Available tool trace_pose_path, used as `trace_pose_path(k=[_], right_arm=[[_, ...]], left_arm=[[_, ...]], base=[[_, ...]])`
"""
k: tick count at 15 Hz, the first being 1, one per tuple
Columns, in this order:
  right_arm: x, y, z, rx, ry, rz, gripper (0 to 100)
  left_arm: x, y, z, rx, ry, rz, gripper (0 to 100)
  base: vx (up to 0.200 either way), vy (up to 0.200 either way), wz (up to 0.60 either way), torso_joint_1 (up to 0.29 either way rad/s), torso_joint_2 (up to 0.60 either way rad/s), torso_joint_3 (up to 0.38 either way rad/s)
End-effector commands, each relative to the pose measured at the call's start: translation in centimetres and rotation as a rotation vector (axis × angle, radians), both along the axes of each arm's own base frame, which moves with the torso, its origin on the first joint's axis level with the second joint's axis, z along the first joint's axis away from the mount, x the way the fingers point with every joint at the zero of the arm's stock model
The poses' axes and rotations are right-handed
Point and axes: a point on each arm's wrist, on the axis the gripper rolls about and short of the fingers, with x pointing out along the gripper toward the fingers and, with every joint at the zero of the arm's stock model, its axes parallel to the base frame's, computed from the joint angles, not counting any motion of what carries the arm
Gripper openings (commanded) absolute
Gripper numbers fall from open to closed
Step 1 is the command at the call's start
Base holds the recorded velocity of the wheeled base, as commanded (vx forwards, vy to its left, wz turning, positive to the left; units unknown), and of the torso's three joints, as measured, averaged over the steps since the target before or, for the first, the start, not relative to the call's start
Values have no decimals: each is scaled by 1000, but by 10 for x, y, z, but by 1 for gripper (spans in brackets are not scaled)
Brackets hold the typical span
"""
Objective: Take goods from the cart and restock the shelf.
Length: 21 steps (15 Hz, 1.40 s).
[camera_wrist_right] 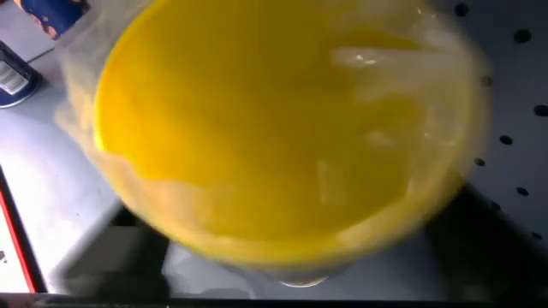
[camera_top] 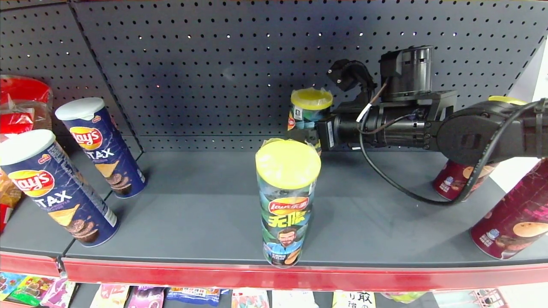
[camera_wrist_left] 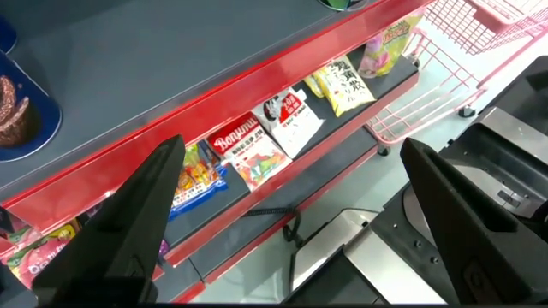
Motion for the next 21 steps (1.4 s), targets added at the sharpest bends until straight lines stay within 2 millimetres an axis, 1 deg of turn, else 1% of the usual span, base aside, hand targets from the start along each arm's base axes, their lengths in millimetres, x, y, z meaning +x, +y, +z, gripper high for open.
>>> trace_pose_path(k=[1,2,5,6,7,8,9,10,11,12,13,14,16,19,21], right_arm=[[-7,-4,7,6,-16,-12,100],[-14,-9,10,4,-16,-24,100],[-44,-27,6,-19,12,-34,100],[-60,-37,6,-24,21,-40,100],[-72,-45,7,-25,20,-43,100],[-76,-47,7,-27,19,-46,100],[-95,-58,6,-31,19,-57,100],[-108,-67,5,-32,17,-65,100],[-116,-73,3,-34,17,-67,100],[-134,-83,0,-36,16,-75,100],[-142,-88,-2,-37,14,-79,100],[-164,-101,-10,-40,16,-82,100],[-195,-119,-22,-35,6,-80,100],[-238,-145,-33,9,-56,-72,100],[-261,-158,-43,37,-97,-74,100]], left_arm=[[1,-1,-1,5,8,0,100],[3,-2,-1,12,17,2,100],[11,-7,5,27,42,0,100],[16,-10,8,32,50,0,100],[20,-13,9,35,55,0,100],[21,-14,10,37,58,0,100],[29,-18,12,51,79,3,100],[36,-22,15,59,90,10,100],[42,-26,16,70,97,16,100],[52,-31,19,77,107,15,100],[56,-34,20,83,116,15,100],[67,-41,20,91,134,9,100],[85,-52,17,104,157,6,100],[111,-68,10,142,220,5,100],[132,-81,8,165,260,7,100]], base=[[0,0,0,0,0,0],[0,0,0,0,0,0],[0,0,0,0,0,0],[0,0,0,0,0,0],[0,0,0,0,0,0],[0,0,0,0,0,0],[0,0,0,0,0,0],[0,0,0,0,0,0],[0,0,0,0,0,0],[0,0,0,0,0,0],[0,0,0,0,0,0],[0,0,0,0,0,0],[0,0,0,0,0,0],[0,0,0,0,0,0],[0,0,0,0,0,0]])
